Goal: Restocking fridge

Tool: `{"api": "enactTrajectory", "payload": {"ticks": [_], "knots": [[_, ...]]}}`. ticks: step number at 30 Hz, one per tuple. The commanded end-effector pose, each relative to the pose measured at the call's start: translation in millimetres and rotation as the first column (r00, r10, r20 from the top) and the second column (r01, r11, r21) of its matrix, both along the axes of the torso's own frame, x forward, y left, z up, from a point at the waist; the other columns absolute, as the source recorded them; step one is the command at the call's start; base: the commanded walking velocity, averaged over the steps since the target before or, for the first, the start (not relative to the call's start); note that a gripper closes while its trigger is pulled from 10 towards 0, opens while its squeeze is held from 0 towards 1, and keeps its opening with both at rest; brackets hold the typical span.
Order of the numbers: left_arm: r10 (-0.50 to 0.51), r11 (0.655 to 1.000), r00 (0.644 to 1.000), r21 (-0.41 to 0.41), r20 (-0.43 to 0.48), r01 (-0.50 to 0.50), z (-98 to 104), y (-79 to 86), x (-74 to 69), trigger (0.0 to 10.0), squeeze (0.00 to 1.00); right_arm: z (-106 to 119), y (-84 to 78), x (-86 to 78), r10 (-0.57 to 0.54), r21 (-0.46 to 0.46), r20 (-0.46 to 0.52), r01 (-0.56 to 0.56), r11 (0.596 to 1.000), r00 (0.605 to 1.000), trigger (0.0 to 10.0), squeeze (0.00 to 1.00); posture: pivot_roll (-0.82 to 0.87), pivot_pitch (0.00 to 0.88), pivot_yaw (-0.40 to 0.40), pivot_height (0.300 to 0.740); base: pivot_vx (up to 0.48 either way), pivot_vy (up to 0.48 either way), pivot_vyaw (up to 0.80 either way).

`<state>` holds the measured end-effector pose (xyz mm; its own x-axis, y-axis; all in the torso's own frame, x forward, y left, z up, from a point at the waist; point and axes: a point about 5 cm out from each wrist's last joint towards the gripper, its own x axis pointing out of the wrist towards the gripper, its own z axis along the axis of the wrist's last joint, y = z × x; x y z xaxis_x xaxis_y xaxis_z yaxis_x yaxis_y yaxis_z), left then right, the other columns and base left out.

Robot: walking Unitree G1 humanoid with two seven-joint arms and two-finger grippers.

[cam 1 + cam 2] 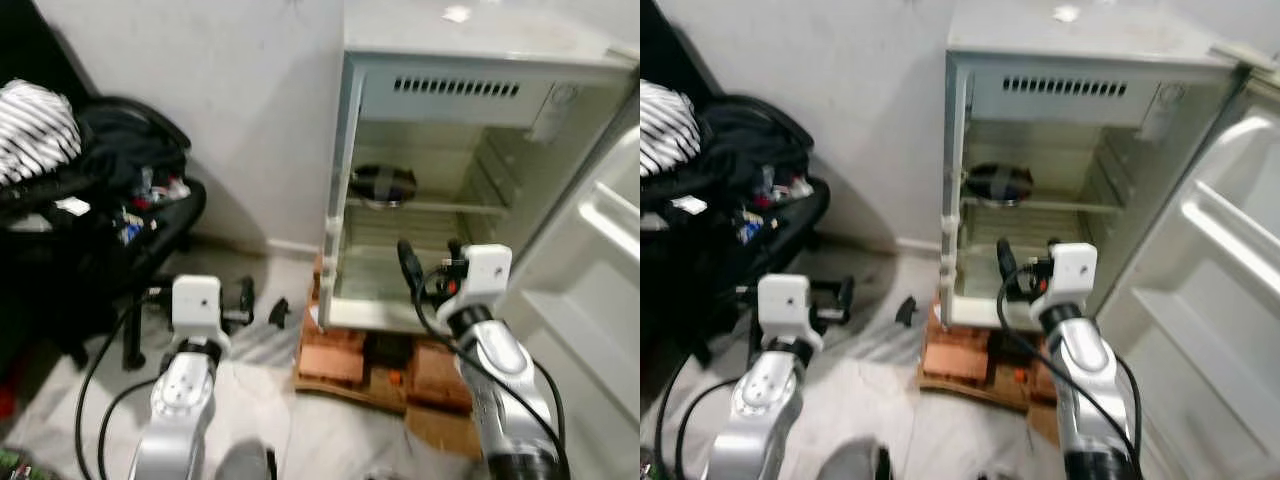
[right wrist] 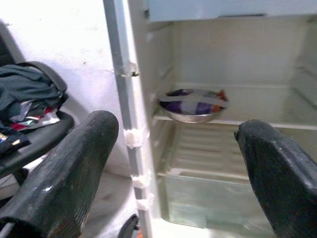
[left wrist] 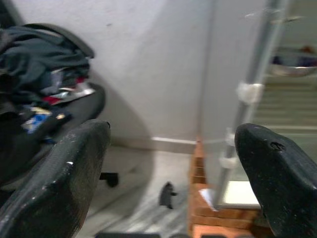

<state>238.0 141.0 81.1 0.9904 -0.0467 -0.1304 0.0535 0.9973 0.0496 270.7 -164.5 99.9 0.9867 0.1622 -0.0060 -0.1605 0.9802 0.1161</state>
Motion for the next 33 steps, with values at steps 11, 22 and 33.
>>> {"api": "enactTrajectory", "payload": {"ticks": [11, 22, 33], "knots": [[-0.003, 1.0, 1.0, 0.026, 0.013, 0.003, 2, 3.1, 4.1, 10.0, 0.0, 2, 2.6, 2.0, -0.001, 0.005, 0.012, 0.001, 1.0, 1.0, 10.0, 1.0, 0.11, 0.0, -0.044, 0.74, -0.339, 0.0, 0.0], [-0.029, 0.997, 0.999, 0.069, 0.025, 0.027, 2, 3.2, 5.4, 10.0, 0.0, 1, 5.9, 3.2, 0.014, 0.003, 0.007, -0.014, 1.0, 1.0, 10.0, 0.0, 0.11, 0.0, -0.04, 0.74, -0.027, -0.025, 0.0], [-0.078, 0.99, 0.997, 0.118, 0.011, 0.076, -1, -2.6, 5.3, 10.0, 0.0, 5, 7.6, 9.9, 0.029, -0.015, 0.025, -0.029, 0.999, 0.999, 10.0, 0.0, 0.1, 0.0, -0.039, 0.74, 0.0, -0.477, 0.0]]}}
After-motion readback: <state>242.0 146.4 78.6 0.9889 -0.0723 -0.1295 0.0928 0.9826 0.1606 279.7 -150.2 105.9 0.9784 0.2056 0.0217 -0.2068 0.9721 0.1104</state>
